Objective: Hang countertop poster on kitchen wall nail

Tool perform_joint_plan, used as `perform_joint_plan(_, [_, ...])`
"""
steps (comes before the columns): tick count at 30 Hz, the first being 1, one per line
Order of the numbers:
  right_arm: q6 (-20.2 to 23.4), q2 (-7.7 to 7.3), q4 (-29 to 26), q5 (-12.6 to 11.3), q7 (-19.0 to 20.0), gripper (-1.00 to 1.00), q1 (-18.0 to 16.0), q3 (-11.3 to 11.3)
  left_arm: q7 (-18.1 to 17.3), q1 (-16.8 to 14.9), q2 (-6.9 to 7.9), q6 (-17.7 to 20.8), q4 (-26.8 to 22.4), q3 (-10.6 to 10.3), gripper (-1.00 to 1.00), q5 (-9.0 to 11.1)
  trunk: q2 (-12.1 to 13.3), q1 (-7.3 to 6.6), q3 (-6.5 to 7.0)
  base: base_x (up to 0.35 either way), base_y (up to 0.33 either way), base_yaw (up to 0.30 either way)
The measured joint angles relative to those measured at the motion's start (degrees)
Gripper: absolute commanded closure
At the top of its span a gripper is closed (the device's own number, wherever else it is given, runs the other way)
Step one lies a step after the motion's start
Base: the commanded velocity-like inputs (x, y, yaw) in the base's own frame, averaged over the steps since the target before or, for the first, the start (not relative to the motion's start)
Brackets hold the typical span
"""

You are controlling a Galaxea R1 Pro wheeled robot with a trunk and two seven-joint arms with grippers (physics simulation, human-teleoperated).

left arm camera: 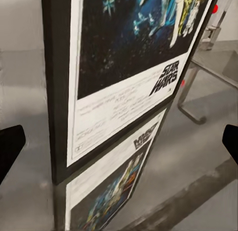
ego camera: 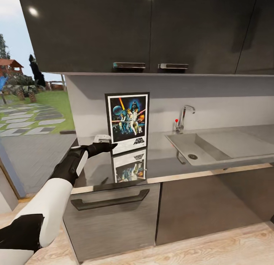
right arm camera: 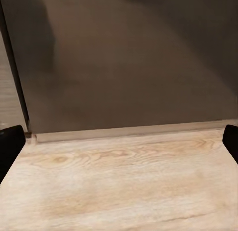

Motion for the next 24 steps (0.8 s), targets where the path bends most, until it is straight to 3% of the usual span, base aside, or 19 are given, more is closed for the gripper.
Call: perform_joint_plan(24, [0.0, 0.0, 0.0, 0.0, 0.0, -1.0, 0.0, 0.0, 0.0, 0.0, 0.02, -0.1, 0.5, 0.0, -1.0, -0.1, 0.0, 0.02, 0.0, 0.084, 0.057, 0.0])
